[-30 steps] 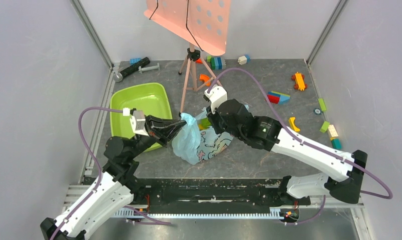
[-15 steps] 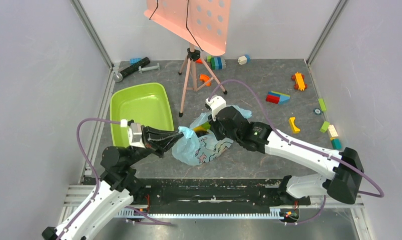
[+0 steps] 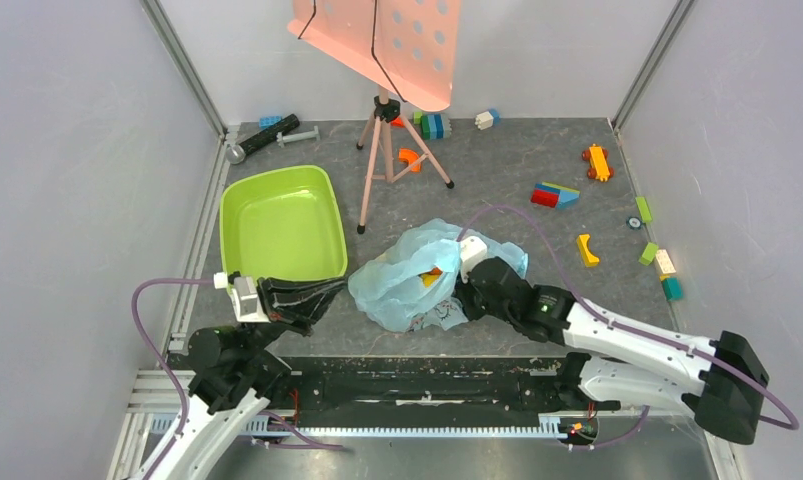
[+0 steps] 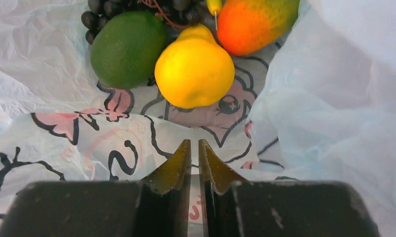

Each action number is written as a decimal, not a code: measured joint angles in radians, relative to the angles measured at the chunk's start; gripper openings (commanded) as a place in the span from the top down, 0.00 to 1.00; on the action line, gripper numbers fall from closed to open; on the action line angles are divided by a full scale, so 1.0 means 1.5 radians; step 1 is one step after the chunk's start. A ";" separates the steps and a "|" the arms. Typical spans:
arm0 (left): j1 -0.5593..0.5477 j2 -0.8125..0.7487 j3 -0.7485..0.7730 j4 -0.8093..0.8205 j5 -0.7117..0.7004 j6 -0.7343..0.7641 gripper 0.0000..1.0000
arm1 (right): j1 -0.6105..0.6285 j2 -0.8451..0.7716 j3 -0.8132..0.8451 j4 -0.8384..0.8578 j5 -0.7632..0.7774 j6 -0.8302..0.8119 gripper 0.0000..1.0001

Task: Take the fake fruits out of the plastic bag

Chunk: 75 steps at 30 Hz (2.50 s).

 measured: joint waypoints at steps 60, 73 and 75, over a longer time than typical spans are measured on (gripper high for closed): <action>-0.478 0.886 0.856 -0.698 -0.588 -0.014 0.49 | 0.000 -0.107 -0.129 0.293 -0.047 0.154 0.72; -0.484 0.595 0.517 -0.579 -0.481 -0.015 0.98 | 0.000 -0.117 -0.158 0.287 -0.027 0.157 0.74; -0.484 0.546 0.467 -0.546 -0.459 -0.015 0.98 | 0.000 -0.119 -0.168 0.286 -0.027 0.157 0.74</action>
